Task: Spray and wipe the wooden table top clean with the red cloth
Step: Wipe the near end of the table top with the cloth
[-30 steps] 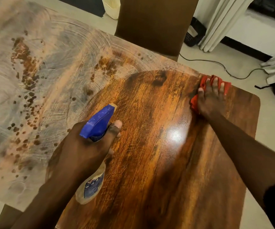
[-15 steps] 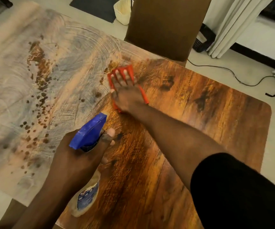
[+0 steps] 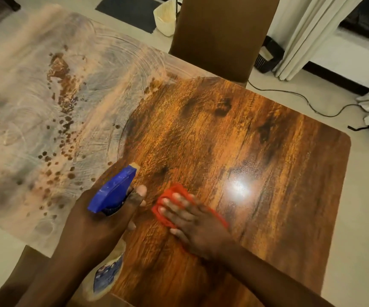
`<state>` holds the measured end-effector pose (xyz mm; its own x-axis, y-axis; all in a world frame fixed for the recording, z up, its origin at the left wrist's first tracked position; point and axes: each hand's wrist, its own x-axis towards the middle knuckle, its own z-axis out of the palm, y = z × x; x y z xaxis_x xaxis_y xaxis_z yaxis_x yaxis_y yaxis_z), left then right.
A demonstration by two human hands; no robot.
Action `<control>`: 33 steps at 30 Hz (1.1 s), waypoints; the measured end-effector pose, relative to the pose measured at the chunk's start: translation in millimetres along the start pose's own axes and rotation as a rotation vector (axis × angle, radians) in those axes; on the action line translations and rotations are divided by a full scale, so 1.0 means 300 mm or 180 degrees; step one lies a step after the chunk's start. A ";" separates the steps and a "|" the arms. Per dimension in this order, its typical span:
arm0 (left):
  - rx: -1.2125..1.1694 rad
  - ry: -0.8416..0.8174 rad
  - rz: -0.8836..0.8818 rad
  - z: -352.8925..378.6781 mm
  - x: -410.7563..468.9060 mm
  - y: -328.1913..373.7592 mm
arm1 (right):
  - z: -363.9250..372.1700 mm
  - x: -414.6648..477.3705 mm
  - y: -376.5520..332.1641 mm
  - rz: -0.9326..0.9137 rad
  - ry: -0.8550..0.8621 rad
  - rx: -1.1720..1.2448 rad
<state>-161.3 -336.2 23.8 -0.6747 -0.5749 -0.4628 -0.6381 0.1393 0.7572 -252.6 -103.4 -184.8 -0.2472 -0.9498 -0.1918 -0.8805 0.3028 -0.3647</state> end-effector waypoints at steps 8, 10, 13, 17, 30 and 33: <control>-0.0280 0.0024 -0.0192 -0.041 -0.059 -0.091 | -0.255 -0.088 0.509 0.2316 0.0316 0.0042; -0.0313 0.0047 -0.0179 -0.052 -0.070 -0.112 | -0.334 0.028 0.611 0.2783 0.0407 0.0260; -0.0309 0.0104 -0.0234 -0.077 -0.095 -0.150 | -0.402 0.236 0.667 0.2991 0.0449 0.0499; -0.0322 0.0252 -0.0386 -0.109 -0.135 -0.207 | -0.396 0.504 0.552 0.2591 0.0249 0.0376; -0.0325 0.0371 -0.0803 -0.154 -0.338 -0.340 | 0.046 0.364 -0.346 0.0168 -0.0329 0.0119; -0.0255 0.0253 -0.0668 -0.157 -0.385 -0.372 | 0.129 0.152 -0.425 0.0018 -0.0360 0.0011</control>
<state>5.3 -323.2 14.6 -0.4970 -0.6468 -0.5785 -0.7277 -0.0525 0.6839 -136.0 -182.3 -182.3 -0.2048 -0.9331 -0.2956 -0.8777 0.3087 -0.3665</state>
